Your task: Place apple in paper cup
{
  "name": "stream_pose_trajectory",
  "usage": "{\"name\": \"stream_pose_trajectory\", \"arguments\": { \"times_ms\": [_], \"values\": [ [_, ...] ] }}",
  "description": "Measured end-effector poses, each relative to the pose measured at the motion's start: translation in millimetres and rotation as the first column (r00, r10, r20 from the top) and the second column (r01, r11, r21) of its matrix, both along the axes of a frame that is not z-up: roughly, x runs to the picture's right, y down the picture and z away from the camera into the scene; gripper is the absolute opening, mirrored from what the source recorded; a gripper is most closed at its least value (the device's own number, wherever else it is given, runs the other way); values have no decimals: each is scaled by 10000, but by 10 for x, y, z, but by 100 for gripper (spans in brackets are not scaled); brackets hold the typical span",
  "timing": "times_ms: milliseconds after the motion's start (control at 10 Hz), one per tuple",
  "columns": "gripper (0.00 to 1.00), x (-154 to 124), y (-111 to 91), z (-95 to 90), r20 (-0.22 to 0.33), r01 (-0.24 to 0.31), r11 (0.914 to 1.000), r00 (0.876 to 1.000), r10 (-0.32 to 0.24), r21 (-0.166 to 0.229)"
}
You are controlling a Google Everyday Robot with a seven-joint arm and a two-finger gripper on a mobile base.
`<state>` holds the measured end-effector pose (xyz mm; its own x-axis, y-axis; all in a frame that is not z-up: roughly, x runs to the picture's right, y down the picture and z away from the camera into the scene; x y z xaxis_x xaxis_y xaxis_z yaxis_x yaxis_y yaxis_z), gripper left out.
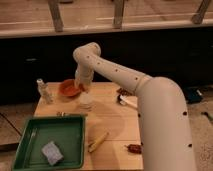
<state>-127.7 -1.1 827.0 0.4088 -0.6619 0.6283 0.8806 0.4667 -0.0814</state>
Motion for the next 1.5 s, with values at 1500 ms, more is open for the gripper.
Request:
{"name": "stream_pose_trajectory", "arguments": {
  "times_ms": [1500],
  "values": [
    [41,-2,77,-5,10,68,9998,10000,-68,-200]
  ]
}}
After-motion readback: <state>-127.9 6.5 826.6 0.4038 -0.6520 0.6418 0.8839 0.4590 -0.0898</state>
